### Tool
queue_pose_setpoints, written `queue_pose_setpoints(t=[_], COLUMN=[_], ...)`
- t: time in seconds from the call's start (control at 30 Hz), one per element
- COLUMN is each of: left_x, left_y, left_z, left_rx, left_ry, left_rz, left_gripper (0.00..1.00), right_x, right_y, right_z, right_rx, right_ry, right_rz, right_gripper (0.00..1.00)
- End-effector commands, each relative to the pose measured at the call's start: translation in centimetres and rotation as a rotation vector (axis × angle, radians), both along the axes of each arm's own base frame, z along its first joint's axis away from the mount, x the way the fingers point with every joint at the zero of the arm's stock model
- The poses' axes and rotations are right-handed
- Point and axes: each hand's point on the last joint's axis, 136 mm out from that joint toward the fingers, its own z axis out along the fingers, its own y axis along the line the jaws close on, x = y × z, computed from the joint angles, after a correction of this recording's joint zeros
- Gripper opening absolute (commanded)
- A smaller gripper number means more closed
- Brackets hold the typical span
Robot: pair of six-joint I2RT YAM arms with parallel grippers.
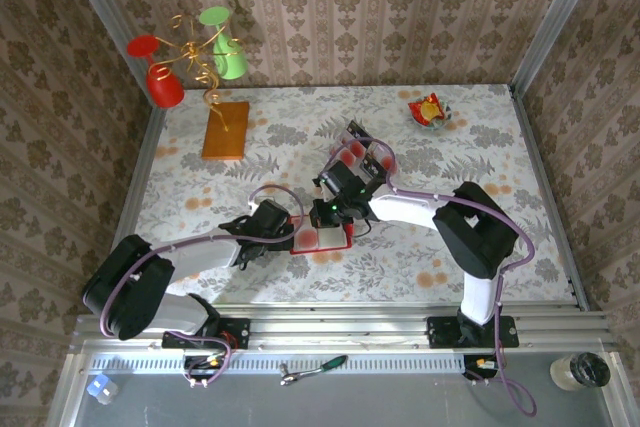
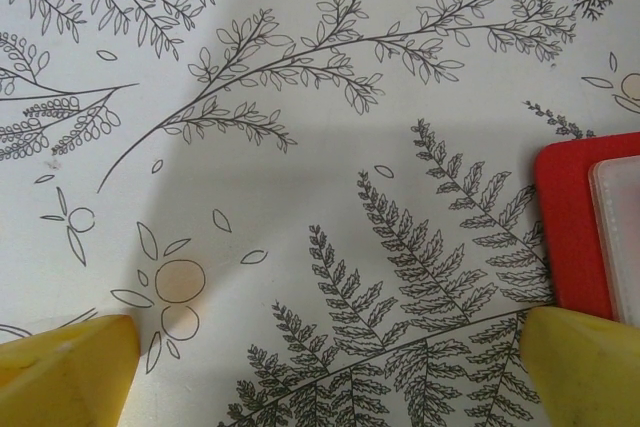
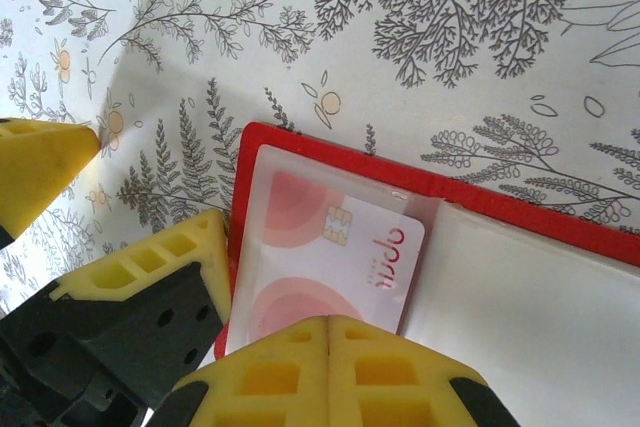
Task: Put the credit cards into the card holder
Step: Insert the credit card into the card slot.
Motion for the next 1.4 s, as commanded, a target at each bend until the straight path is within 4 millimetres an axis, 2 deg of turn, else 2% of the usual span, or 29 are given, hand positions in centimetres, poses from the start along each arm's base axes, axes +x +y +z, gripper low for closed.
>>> queue_pose_setpoints(t=[0.0, 0.43, 0.73, 0.9, 1.13, 1.37], left_x=[-0.4, -0.3, -0.4, -0.4, -0.4, -0.4], left_y=[-0.1, -0.1, -0.2, -0.2, -0.2, -0.2], left_z=[-1.0, -0.9, -1.1, -1.1, -1.1, -0.9], left_rx=[0.009, 0.009, 0.008, 0.006, 0.005, -0.002], left_ry=[0.038, 0.033, 0.039, 0.039, 0.038, 0.039], left_rz=[-0.026, -0.025, -0.027, -0.026, -0.027, -0.021], left_gripper=[1.00, 1.00, 1.00, 1.00, 1.00, 1.00], right_x=[-0.7, -1.7, -2.6, -2.8, -2.8, -1.3], right_y=[-0.8, -1.6, -0.1, 0.6, 1.1, 0.4], right_z=[-1.4, -4.0, -5.4, -5.4, -4.4, -0.2], right_rx=[-0.049, -0.110, -0.132, -0.121, -0.081, -0.024], right_ry=[0.023, 0.058, 0.092, 0.093, 0.096, 0.030], right_rz=[0.007, 0.011, 0.059, 0.062, 0.058, 0.020], right_gripper=[0.01, 0.00, 0.00, 0.00, 0.00, 0.03])
